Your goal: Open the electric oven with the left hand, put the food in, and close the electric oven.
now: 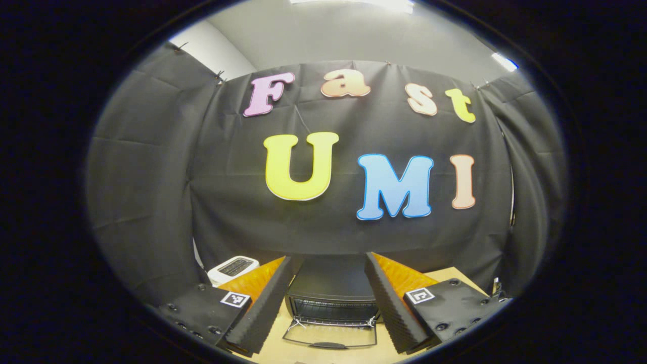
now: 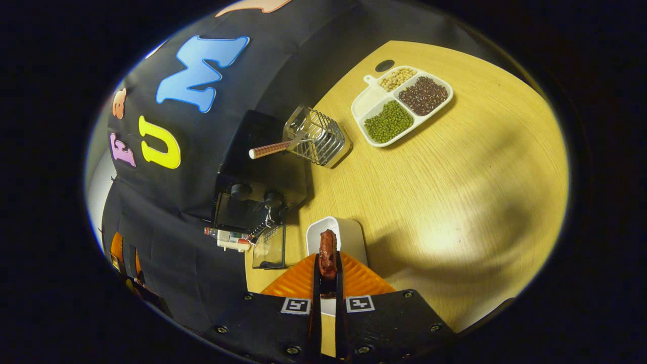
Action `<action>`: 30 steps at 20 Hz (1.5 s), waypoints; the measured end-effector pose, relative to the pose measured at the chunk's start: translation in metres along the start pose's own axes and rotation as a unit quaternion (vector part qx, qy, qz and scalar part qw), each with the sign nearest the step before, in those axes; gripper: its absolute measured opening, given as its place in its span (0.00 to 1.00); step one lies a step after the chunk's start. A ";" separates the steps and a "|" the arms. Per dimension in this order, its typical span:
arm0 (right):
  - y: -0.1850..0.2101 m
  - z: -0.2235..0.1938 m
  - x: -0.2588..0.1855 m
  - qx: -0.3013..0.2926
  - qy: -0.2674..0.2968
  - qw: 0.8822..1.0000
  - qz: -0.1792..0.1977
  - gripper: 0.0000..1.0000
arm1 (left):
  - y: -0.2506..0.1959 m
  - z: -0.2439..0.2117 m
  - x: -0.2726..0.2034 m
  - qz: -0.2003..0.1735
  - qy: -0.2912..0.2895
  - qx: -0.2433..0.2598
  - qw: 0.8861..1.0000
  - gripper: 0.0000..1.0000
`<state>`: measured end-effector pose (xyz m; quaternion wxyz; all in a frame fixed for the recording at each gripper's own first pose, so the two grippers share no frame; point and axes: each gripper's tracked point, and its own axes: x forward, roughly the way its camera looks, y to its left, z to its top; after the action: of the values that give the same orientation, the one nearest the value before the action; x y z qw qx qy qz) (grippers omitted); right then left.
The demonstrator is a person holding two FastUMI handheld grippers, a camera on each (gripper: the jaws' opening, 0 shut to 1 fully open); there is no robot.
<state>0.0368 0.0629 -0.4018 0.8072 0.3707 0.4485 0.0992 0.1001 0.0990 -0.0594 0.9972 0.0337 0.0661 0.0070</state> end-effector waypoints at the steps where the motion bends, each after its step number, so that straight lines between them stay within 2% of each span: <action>1: 0.009 0.000 -0.006 -0.003 -0.008 1.000 0.004 0.11 | 0.002 0.003 0.001 -0.009 -0.004 -0.005 1.000 1.00; 3: 0.035 -0.001 -0.018 0.000 -0.025 0.999 0.022 0.11 | 0.005 0.011 0.005 -0.027 -0.012 -0.015 0.999 0.96; 4: 0.050 -0.002 -0.023 0.003 -0.034 0.999 0.034 0.11 | 0.008 0.015 0.006 -0.036 -0.016 -0.017 0.999 1.00; 8: 0.115 -0.002 -0.030 0.016 -0.069 0.994 0.085 0.11 | 0.024 0.033 0.011 -0.063 -0.036 -0.016 0.997 1.00; 13: 0.182 -0.010 -0.006 0.000 -0.080 0.989 0.121 0.11 | 0.059 0.038 0.012 -0.078 -0.046 -0.026 0.996 1.00; 17: 0.209 -0.013 0.044 0.004 -0.076 0.990 0.118 0.11 | 0.096 0.029 0.015 -0.073 -0.032 -0.027 0.996 1.00; 24: 0.213 -0.013 0.152 0.064 -0.086 0.992 0.063 0.11 | 0.146 0.015 0.021 -0.063 -0.017 -0.005 0.998 1.00; 28: 0.218 -0.011 0.199 0.086 -0.103 0.989 0.060 0.11 | 0.169 0.003 0.026 -0.054 -0.003 -0.006 0.999 1.00; 30: 0.221 -0.009 0.219 0.094 -0.112 0.987 0.060 0.11 | 0.182 0.001 0.027 -0.048 0.001 -0.005 0.999 0.96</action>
<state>0.1942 0.3313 -0.3947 0.8066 0.4802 0.3390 0.0627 0.1257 0.2809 -0.0497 0.9965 0.0254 0.0689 -0.0407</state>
